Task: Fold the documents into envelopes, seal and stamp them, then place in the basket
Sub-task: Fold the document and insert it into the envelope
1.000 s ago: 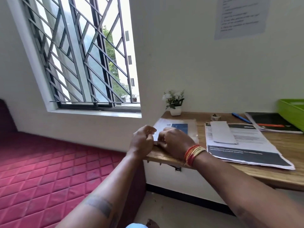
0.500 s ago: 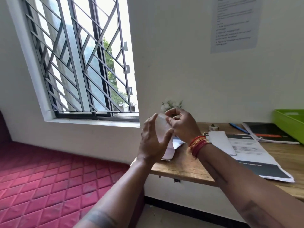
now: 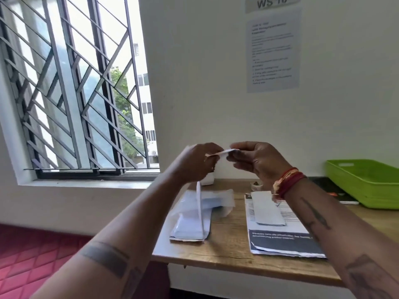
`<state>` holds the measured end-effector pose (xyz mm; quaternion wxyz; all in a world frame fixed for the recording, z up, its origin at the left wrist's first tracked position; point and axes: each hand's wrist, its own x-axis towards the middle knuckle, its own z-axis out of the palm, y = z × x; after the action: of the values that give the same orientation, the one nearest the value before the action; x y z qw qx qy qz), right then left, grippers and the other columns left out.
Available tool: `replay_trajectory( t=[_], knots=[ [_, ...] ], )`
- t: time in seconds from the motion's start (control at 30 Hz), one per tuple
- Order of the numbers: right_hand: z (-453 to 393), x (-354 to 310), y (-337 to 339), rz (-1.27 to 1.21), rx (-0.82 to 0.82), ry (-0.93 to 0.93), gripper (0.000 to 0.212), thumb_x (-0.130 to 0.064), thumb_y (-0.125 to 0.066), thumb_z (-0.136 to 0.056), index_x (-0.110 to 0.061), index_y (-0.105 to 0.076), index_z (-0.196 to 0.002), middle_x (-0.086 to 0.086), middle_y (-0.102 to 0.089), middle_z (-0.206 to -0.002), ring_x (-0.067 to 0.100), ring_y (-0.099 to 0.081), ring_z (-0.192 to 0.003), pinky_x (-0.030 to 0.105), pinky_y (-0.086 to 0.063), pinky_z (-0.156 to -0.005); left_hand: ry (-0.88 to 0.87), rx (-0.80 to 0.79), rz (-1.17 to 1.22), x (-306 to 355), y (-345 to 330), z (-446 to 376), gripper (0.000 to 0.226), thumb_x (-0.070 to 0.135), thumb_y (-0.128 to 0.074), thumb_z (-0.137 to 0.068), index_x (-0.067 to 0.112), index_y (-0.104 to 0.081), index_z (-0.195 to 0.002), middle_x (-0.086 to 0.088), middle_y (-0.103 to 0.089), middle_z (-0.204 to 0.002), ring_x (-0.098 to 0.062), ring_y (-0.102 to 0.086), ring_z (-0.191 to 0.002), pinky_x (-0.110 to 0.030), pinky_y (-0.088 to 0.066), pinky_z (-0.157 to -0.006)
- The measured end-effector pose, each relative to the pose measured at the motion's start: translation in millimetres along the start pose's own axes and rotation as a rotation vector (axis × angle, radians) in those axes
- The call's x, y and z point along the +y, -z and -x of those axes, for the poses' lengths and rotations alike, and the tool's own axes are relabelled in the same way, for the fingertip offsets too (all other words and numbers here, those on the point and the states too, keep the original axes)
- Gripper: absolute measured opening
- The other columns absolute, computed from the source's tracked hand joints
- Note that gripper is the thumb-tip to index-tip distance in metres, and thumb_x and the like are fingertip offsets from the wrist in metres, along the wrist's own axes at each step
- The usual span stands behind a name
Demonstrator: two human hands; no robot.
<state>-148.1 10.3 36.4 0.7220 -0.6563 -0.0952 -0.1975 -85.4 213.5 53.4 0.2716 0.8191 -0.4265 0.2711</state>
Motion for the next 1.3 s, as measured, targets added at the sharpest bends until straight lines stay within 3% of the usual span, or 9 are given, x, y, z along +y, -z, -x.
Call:
replay_trajectory(
  t=[0.1, 0.3, 0.43, 0.6, 0.83, 0.93, 1.07, 1.2, 1.3],
  knots=[
    [-4.0, 7.7, 25.5, 0.491, 0.108, 0.085, 0.018, -0.031, -0.076, -0.088, -0.014, -0.075, -0.083, 0.0, -0.072, -0.072, 0.015, -0.061, -0.065, 0.025, -0.049, -0.057, -0.004, -0.124, -0.152, 3.5, -2.9, -23.3, 0.018, 0.028, -0.063, -0.094, 0.024, -0.075, -0.106, 0.005, -0.073, -0.095, -0.017, -0.065, -0.086, -0.027, -0.044, -0.072],
    [-4.0, 48.1, 70.9, 0.551, 0.119, -0.208, 0.021, -0.025, -0.071, -0.093, -0.01, -0.066, -0.078, 0.007, -0.065, -0.063, 0.015, -0.059, -0.049, 0.023, -0.041, -0.049, 0.092, -0.464, -0.251, -14.2, -58.0, -48.1, 0.027, 0.032, -0.07, -0.091, 0.024, -0.07, -0.117, 0.005, -0.068, -0.104, -0.017, -0.063, -0.095, -0.025, -0.043, -0.076],
    [-2.5, 83.5, 89.3, 0.562, 0.152, -0.373, 0.015, -0.015, -0.073, -0.091, -0.003, -0.068, -0.082, 0.011, -0.064, -0.061, 0.018, -0.063, -0.054, 0.023, -0.039, -0.043, 0.172, -0.474, -0.16, -20.6, -125.4, -36.5, 0.047, 0.038, -0.065, -0.095, 0.027, -0.054, -0.139, 0.001, -0.064, -0.13, -0.022, -0.061, -0.116, -0.031, -0.048, -0.097],
    [-17.0, 100.0, 102.7, 0.738, 0.156, -0.414, 0.021, -0.021, -0.069, -0.093, -0.007, -0.069, -0.076, 0.011, -0.067, -0.062, 0.019, -0.057, -0.045, 0.026, -0.041, -0.044, 0.095, -0.509, 0.042, -25.0, -191.2, -23.3, 0.082, 0.06, -0.07, -0.085, 0.026, -0.039, -0.153, 0.001, -0.044, -0.156, -0.018, -0.042, -0.142, -0.03, -0.031, -0.115],
    [-40.7, 109.5, 131.8, 1.015, 0.161, -0.505, 0.025, -0.019, -0.055, -0.096, 0.0, -0.071, -0.09, 0.019, -0.076, -0.082, 0.028, -0.069, -0.065, 0.04, -0.06, -0.072, 0.024, -0.588, 0.039, -39.5, -238.5, -24.4, 0.062, 0.053, -0.059, -0.094, 0.038, -0.041, -0.151, 0.006, -0.038, -0.16, -0.016, -0.035, -0.146, -0.036, -0.027, -0.12],
    [-43.7, 115.3, 137.9, 0.842, 0.238, -0.571, 0.021, -0.022, -0.057, -0.095, -0.011, -0.057, -0.114, 0.008, -0.068, -0.058, 0.02, -0.061, -0.044, 0.034, -0.057, -0.052, -0.01, -0.616, 0.038, -40.6, -241.7, -25.9, 0.066, 0.067, -0.048, -0.089, 0.038, -0.045, -0.148, 0.007, -0.039, -0.159, -0.015, -0.033, -0.147, -0.04, -0.025, -0.122],
    [-46.7, 116.8, 135.4, 0.81, 0.253, -0.636, 0.025, -0.023, -0.062, -0.094, 0.002, -0.067, -0.097, 0.011, -0.064, -0.067, 0.017, -0.052, -0.043, 0.024, -0.045, -0.045, 0.01, -0.621, 0.011, -37.2, -245.1, -27.3, 0.097, 0.094, -0.035, -0.066, 0.039, -0.048, -0.145, 0.006, -0.041, -0.157, -0.016, -0.035, -0.145, -0.044, -0.027, -0.12],
    [-45.8, 109.3, 129.3, 0.962, 0.121, -0.627, 0.026, -0.023, -0.061, -0.097, -0.007, -0.061, -0.077, 0.005, -0.06, -0.062, 0.018, -0.051, -0.049, 0.03, -0.044, -0.053, 0.031, -0.587, 0.045, -38.3, -246.3, -27.1, 0.089, 0.094, -0.041, -0.065, 0.041, -0.053, -0.136, 0.007, -0.046, -0.151, -0.016, -0.041, -0.139, -0.046, -0.034, -0.115],
    [-42.0, 106.9, 130.2, 1.062, 0.102, -0.563, 0.017, -0.02, -0.057, -0.096, -0.005, -0.065, -0.095, 0.01, -0.062, -0.082, 0.024, -0.059, -0.073, 0.039, -0.052, -0.083, 0.03, -0.55, 0.071, -37.9, -246.4, -24.3, 0.084, 0.092, -0.045, -0.067, 0.039, -0.053, -0.131, 0.006, -0.047, -0.148, -0.016, -0.044, -0.135, -0.045, -0.037, -0.113]
  ],
)
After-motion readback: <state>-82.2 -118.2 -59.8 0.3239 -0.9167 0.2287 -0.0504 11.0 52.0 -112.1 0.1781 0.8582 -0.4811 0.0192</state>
